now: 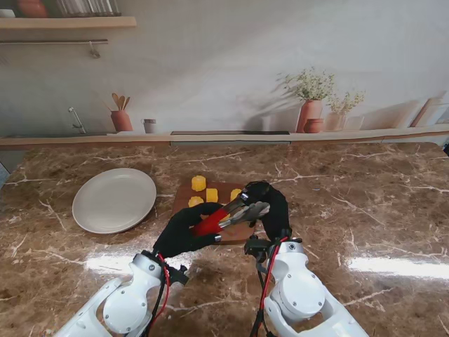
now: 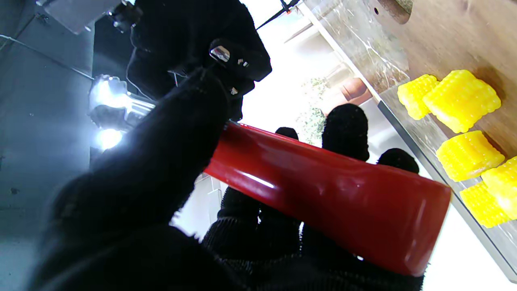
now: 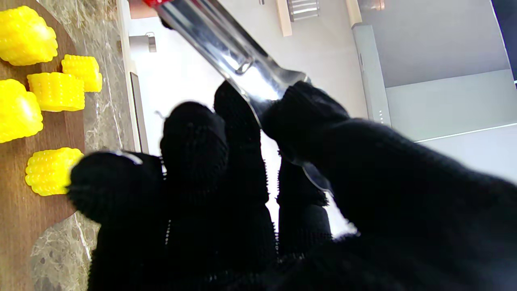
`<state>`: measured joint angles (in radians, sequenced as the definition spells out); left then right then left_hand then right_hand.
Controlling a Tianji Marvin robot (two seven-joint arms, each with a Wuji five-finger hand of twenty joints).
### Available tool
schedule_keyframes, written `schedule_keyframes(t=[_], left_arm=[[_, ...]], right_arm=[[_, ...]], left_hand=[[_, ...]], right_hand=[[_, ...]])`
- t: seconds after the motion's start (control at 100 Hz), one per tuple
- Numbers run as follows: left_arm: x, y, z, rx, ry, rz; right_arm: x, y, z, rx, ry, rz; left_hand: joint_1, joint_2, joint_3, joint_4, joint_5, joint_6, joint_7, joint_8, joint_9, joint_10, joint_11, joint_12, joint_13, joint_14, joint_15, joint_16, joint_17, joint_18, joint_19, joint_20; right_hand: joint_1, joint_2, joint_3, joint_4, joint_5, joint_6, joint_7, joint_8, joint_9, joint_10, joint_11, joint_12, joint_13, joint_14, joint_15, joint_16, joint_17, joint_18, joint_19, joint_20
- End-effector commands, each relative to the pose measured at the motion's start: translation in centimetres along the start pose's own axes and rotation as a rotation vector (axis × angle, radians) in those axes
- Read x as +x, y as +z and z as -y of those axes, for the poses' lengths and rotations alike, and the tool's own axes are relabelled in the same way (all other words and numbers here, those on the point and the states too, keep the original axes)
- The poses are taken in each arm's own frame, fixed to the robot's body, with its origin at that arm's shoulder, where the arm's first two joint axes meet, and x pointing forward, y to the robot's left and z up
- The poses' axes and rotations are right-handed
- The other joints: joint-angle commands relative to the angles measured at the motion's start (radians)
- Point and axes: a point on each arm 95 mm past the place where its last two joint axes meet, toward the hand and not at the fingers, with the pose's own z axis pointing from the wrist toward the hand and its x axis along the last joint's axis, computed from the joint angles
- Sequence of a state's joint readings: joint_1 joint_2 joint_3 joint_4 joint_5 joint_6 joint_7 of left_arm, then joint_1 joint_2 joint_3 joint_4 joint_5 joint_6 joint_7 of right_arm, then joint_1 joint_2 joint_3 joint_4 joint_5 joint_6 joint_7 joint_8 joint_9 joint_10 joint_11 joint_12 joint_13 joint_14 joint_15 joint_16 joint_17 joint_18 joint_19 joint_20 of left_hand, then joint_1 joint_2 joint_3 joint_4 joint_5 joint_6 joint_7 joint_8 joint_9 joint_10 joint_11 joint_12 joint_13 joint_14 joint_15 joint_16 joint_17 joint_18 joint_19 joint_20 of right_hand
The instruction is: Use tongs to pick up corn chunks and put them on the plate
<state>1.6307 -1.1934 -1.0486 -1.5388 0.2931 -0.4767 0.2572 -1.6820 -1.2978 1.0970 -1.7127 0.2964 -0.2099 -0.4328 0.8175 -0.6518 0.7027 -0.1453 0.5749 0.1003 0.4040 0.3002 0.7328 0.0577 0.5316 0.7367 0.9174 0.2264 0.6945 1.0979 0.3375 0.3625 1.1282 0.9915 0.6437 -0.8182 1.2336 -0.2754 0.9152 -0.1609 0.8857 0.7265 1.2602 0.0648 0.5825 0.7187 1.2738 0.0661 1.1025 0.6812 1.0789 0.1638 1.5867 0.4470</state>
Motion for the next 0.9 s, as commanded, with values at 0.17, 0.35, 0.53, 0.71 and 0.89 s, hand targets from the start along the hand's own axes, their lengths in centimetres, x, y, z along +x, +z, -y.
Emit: schedule_keyframes(t=[0.17,0.35,0.53,0.71,0.89], left_arm=[[0.1,0.0,1.3,-0.028,-0.008,0.015],[-0.2,0.4,3.0,-0.065,-0.003,0.045],[-0.5,0.8,4.4,-0.072,0.009,0.076],[-1.4,0.8,6.1,-0.074,0.095,0.120],[-1.8,0.9,8.1,-0.081,0.246,0.147]], right_arm=[[-0.8,-0.3,-1.2,0.061,-0.018,0.009],[-1.0,-0.2,-2.9,0.117,-0.086,0.022],[-1.1,0.1,-4.5,0.134,-0.169,0.029],[-1.3,0.3,-6.1,0.114,-0.246,0.043],[-2.1,0.4,-7.4,0.095,-0.350,0.065]], left_hand=[[0.076,0.016,-0.005,-0.002,0.133,-0.086,0.149,0.048,0.077,-0.036,-0.026,0.050,0.069,-0.044,0.044,0.020,0.019,-0.012,0.038,0.024],[0.046,-0.013,0.027,0.000,0.151,-0.103,0.190,0.061,0.090,-0.035,-0.022,0.057,0.082,-0.039,0.055,0.026,0.061,0.003,0.067,0.032],[0.046,-0.038,0.048,-0.010,0.153,-0.121,0.243,0.096,0.101,-0.016,0.003,0.098,0.083,-0.030,0.066,0.034,0.141,0.010,0.118,0.043],[0.060,-0.051,0.033,-0.014,0.104,-0.160,0.347,0.202,0.101,-0.046,0.022,0.189,0.073,-0.031,0.075,0.046,0.156,0.009,0.131,0.039],[0.042,-0.060,0.039,-0.015,0.094,-0.172,0.377,0.235,0.101,-0.048,0.037,0.209,0.075,-0.039,0.089,0.056,0.165,0.001,0.137,0.037]], right_hand=[[-0.122,0.065,-0.072,0.053,-0.145,0.028,-0.021,-0.208,-0.072,-0.057,-0.046,-0.022,0.015,0.020,-0.300,-0.086,-0.103,-0.013,-0.118,-0.019],[-0.218,0.123,-0.190,0.174,-0.236,0.125,-0.459,-0.099,-0.307,-0.072,-0.158,-0.180,-0.149,0.017,-0.491,-0.078,-0.277,-0.030,-0.246,0.039],[-0.237,0.147,-0.259,0.174,-0.349,0.145,-0.540,-0.131,-0.450,-0.082,-0.207,-0.226,-0.282,-0.002,-0.572,-0.103,-0.395,-0.052,-0.295,0.067],[-0.243,0.167,-0.285,0.177,-0.398,0.162,-0.578,-0.153,-0.508,-0.084,-0.229,-0.244,-0.339,-0.012,-0.599,-0.115,-0.450,-0.066,-0.310,0.080],[-0.244,0.179,-0.298,0.181,-0.406,0.166,-0.595,-0.171,-0.520,-0.081,-0.230,-0.251,-0.362,-0.016,-0.608,-0.121,-0.477,-0.075,-0.331,0.087]])
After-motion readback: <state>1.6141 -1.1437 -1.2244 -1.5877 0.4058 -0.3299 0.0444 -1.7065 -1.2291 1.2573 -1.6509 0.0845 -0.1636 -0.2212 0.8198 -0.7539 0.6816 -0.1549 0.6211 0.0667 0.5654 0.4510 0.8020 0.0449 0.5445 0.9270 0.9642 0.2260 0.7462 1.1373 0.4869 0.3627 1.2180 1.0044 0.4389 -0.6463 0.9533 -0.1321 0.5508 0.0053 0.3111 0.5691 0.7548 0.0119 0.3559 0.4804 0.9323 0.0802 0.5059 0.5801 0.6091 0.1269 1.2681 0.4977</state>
